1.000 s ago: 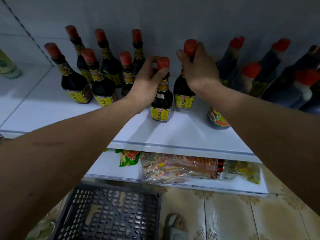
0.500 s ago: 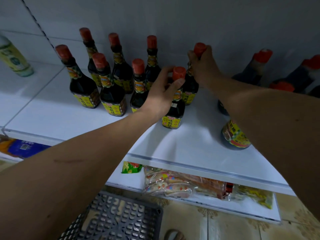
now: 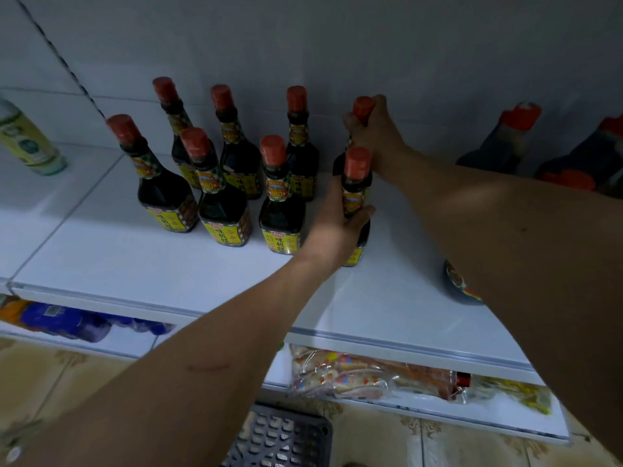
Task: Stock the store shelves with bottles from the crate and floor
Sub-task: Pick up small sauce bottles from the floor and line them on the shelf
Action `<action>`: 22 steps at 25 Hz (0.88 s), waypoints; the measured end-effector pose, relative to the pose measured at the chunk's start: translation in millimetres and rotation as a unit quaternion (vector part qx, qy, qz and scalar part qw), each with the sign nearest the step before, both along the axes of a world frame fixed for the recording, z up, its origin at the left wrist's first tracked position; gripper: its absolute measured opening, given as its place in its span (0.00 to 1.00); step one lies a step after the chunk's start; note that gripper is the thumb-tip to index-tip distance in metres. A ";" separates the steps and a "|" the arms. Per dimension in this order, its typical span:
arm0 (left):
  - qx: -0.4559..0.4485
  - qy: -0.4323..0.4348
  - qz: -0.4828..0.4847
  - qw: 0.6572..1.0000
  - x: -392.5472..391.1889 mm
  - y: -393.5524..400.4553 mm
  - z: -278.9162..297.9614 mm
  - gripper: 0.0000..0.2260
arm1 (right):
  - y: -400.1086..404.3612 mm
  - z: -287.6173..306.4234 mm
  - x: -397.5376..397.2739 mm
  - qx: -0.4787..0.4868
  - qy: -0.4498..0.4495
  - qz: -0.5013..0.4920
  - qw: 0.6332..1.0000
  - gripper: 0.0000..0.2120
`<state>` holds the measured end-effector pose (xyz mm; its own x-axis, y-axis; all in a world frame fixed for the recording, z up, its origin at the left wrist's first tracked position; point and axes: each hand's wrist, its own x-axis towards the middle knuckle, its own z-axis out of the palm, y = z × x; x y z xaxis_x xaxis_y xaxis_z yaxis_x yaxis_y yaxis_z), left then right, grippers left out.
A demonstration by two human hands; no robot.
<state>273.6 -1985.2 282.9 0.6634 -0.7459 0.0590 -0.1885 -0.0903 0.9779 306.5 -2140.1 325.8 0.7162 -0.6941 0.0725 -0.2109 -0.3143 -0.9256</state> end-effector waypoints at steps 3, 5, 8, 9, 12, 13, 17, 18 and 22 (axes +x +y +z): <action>-0.004 0.027 0.017 0.999 -5.2 -4.7 -2.3 0.24 | 1.2 6.0 1.6 0.010 0.036 -0.004 0.999 0.21; -0.006 0.034 0.019 0.999 -5.6 -4.6 -2.9 0.19 | 4.1 6.7 0.3 0.028 0.065 -0.014 0.997 0.22; -0.008 0.025 0.010 1.000 -6.5 -1.8 -2.8 0.18 | 9.7 5.0 -4.9 0.081 0.079 -0.031 0.993 0.22; -0.012 0.024 0.008 1.000 -7.3 -0.7 -2.7 0.17 | 11.0 4.8 -8.0 0.099 0.080 -0.045 0.991 0.23; -0.004 0.004 0.015 1.000 -8.1 -1.1 -4.1 0.19 | 15.9 9.5 -29.7 0.126 0.116 -0.087 0.981 0.26; 0.010 -0.005 0.016 1.000 -6.8 -1.6 -4.5 0.21 | 19.9 11.1 -39.2 0.149 0.113 -0.100 0.977 0.27; 0.049 -0.022 0.003 0.999 -4.5 10.5 -7.4 0.29 | 53.2 11.9 -77.4 0.190 0.059 -0.141 0.970 0.29; 0.047 -0.026 0.003 0.999 -6.7 17.2 -8.5 0.30 | 64.4 10.5 -85.0 0.195 0.047 -0.150 0.968 0.28; 0.030 -0.035 0.002 0.999 -24.4 52.5 -12.7 0.31 | 104.9 -0.9 -108.2 0.176 0.047 -0.202 0.962 0.20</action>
